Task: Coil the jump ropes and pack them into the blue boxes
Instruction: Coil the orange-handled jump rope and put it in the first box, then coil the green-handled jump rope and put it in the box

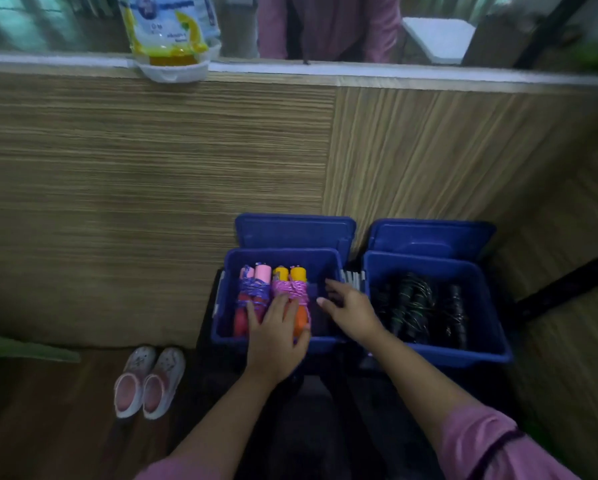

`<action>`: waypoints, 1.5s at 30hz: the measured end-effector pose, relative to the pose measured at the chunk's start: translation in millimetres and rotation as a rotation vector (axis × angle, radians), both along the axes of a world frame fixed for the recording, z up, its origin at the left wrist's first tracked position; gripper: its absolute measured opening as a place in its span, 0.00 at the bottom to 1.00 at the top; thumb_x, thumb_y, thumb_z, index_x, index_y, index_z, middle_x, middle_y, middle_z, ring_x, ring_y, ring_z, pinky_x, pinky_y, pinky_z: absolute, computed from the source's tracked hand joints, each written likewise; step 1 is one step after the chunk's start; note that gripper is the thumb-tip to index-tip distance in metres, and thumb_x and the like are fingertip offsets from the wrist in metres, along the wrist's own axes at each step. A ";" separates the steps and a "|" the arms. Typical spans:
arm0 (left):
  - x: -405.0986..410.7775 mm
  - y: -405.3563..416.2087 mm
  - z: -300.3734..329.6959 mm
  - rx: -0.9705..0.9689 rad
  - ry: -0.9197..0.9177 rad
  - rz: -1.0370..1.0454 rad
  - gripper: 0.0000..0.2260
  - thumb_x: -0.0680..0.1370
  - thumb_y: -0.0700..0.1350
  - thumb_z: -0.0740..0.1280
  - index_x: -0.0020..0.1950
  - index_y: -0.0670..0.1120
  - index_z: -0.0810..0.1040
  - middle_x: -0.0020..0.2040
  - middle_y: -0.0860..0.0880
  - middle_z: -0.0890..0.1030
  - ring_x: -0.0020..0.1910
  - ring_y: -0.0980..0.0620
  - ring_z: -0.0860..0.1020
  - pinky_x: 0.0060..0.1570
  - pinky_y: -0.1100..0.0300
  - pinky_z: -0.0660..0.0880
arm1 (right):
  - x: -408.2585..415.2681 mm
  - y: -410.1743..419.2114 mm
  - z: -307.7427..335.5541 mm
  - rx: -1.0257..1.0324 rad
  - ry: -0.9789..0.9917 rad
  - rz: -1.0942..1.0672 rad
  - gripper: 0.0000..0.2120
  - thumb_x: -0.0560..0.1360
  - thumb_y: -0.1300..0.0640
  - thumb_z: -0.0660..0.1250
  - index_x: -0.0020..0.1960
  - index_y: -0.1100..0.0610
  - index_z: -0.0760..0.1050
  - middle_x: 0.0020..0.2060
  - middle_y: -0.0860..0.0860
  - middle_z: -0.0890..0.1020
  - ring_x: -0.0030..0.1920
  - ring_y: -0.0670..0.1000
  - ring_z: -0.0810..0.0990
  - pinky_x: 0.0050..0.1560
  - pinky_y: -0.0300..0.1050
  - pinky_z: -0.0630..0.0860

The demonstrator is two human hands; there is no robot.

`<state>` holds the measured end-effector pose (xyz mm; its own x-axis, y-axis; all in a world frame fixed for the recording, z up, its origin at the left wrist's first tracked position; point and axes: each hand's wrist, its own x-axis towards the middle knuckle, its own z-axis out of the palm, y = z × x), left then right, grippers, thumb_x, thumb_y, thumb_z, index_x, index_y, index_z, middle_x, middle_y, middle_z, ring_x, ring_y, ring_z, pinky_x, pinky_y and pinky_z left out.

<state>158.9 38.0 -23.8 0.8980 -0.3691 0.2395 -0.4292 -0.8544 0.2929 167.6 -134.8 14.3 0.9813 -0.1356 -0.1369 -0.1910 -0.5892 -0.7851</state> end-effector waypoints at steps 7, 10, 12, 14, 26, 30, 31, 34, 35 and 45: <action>-81.8 -117.2 8.6 0.077 0.026 -0.323 0.29 0.72 0.56 0.60 0.69 0.44 0.73 0.71 0.47 0.71 0.73 0.52 0.66 0.69 0.35 0.49 | -98.0 -98.6 11.2 -0.118 -0.251 -0.186 0.12 0.75 0.65 0.68 0.58 0.65 0.78 0.50 0.57 0.79 0.49 0.49 0.78 0.47 0.21 0.69; -119.8 -155.9 1.8 0.145 0.111 -0.468 0.29 0.72 0.57 0.59 0.70 0.46 0.72 0.74 0.45 0.68 0.74 0.50 0.63 0.68 0.35 0.49 | -152.9 -147.8 -0.5 -0.231 -0.234 -0.250 0.11 0.73 0.66 0.69 0.56 0.64 0.79 0.50 0.56 0.80 0.50 0.50 0.79 0.52 0.30 0.70; -139.8 -178.1 -5.2 0.178 0.170 -0.538 0.29 0.71 0.56 0.59 0.69 0.46 0.73 0.73 0.45 0.69 0.74 0.50 0.64 0.69 0.33 0.49 | -185.0 -172.8 -10.5 -0.307 -0.220 -0.276 0.11 0.71 0.68 0.71 0.53 0.63 0.80 0.48 0.56 0.81 0.49 0.47 0.78 0.53 0.33 0.70; -157.1 -197.8 -12.1 0.234 0.212 -0.613 0.28 0.69 0.55 0.59 0.67 0.48 0.75 0.71 0.47 0.72 0.72 0.51 0.67 0.70 0.31 0.49 | -212.0 -192.6 -20.7 -0.348 -0.139 -0.338 0.12 0.70 0.68 0.71 0.53 0.63 0.80 0.47 0.58 0.81 0.48 0.50 0.79 0.53 0.37 0.70; -203.1 -259.2 -26.9 0.573 0.225 -0.967 0.23 0.82 0.43 0.58 0.76 0.53 0.59 0.80 0.48 0.49 0.78 0.49 0.44 0.68 0.34 0.34 | -281.3 -230.6 -60.9 -0.416 0.462 -0.297 0.20 0.73 0.63 0.67 0.64 0.63 0.72 0.56 0.63 0.80 0.57 0.61 0.79 0.56 0.46 0.70; -200.6 -255.1 -24.4 0.705 0.123 -1.011 0.19 0.83 0.45 0.53 0.75 0.52 0.61 0.78 0.49 0.56 0.78 0.47 0.48 0.66 0.35 0.29 | -282.2 -228.0 -60.1 -0.398 0.440 -0.328 0.26 0.71 0.61 0.70 0.68 0.62 0.69 0.57 0.61 0.80 0.59 0.60 0.78 0.56 0.43 0.68; -198.9 -253.1 -25.1 0.706 0.112 -1.004 0.19 0.83 0.45 0.54 0.74 0.53 0.62 0.77 0.49 0.59 0.77 0.47 0.51 0.67 0.34 0.29 | -281.1 -226.0 -59.5 -0.371 0.433 -0.342 0.28 0.70 0.60 0.72 0.68 0.63 0.68 0.56 0.61 0.80 0.58 0.60 0.78 0.55 0.43 0.69; -191.8 -240.9 -25.5 0.689 0.091 -1.002 0.16 0.82 0.44 0.55 0.70 0.51 0.69 0.71 0.47 0.66 0.75 0.45 0.57 0.63 0.33 0.25 | -273.4 -215.0 -58.4 -0.304 0.416 -0.349 0.25 0.67 0.61 0.74 0.61 0.64 0.73 0.50 0.60 0.83 0.54 0.58 0.81 0.48 0.40 0.70; -189.0 -235.3 -26.1 0.682 0.076 -1.003 0.15 0.82 0.44 0.55 0.68 0.50 0.70 0.70 0.46 0.67 0.75 0.45 0.58 0.61 0.34 0.23 | -270.3 -210.1 -58.8 -0.281 0.409 -0.326 0.22 0.66 0.61 0.75 0.58 0.63 0.76 0.48 0.59 0.83 0.52 0.57 0.82 0.46 0.38 0.69; -142.5 -106.3 -43.9 0.749 0.037 -0.721 0.18 0.57 0.53 0.80 0.42 0.51 0.81 0.37 0.53 0.78 0.37 0.52 0.79 0.64 0.31 0.65 | -209.5 -123.8 -62.6 -0.095 0.311 -0.125 0.15 0.66 0.67 0.74 0.51 0.64 0.79 0.41 0.52 0.81 0.42 0.48 0.79 0.37 0.24 0.69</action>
<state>16.4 -68.3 -67.7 0.4072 -0.8642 -0.2956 -0.9120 -0.3670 -0.1835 -41.9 -258.6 -48.2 0.8696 -0.2786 -0.4075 -0.4876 -0.6136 -0.6210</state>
